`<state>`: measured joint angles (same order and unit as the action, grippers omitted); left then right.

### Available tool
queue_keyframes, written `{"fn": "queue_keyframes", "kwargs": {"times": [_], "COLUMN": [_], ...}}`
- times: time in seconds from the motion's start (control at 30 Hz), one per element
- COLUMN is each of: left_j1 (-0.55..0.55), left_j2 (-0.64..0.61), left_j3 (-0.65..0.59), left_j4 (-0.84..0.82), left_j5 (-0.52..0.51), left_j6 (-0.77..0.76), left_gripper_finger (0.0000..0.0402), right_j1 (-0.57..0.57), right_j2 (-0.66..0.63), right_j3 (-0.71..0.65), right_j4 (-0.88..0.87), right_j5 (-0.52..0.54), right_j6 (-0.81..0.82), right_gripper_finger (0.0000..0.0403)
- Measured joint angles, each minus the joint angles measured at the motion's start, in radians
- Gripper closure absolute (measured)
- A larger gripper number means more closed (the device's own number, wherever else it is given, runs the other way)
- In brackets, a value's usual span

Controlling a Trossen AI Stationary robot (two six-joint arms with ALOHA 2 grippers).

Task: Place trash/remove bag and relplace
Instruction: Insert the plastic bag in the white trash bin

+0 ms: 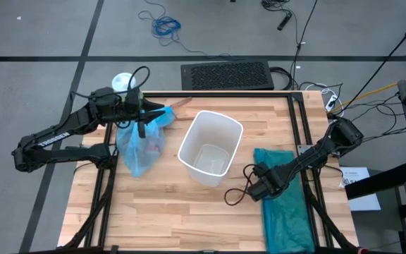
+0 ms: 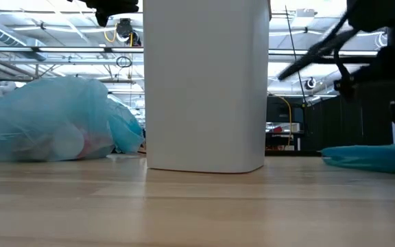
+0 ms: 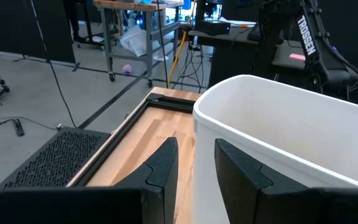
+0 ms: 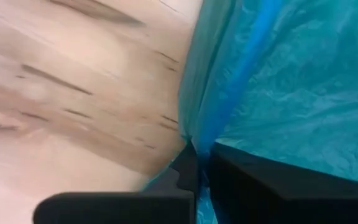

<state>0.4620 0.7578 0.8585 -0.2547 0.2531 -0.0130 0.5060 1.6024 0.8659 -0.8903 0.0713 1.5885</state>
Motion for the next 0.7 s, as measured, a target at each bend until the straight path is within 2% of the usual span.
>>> {"fn": "queue_keyframes", "kwargs": {"times": [0.23, 0.53, 0.7], "left_j1": [0.0, 0.0, 0.0], "left_j2": [0.0, 0.0, 0.001], "left_j3": [0.0, 0.0, 0.0], "left_j4": [-0.001, -0.001, -0.001], "left_j5": [0.0, 0.0, 0.0], "left_j6": [-0.001, -0.001, -0.003], "left_gripper_finger": [0.0299, 0.0299, 0.0299], "right_j1": [0.0, -0.009, -0.031], "right_j2": [0.0, 0.0, 0.0], "right_j3": [0.044, 0.044, 0.044], "right_j4": [-0.042, -0.118, -0.103], "right_j5": [0.007, 0.062, 0.089], "right_j6": [-0.011, -0.003, -0.006], "right_gripper_finger": [0.0353, 0.0236, 0.0197]}}
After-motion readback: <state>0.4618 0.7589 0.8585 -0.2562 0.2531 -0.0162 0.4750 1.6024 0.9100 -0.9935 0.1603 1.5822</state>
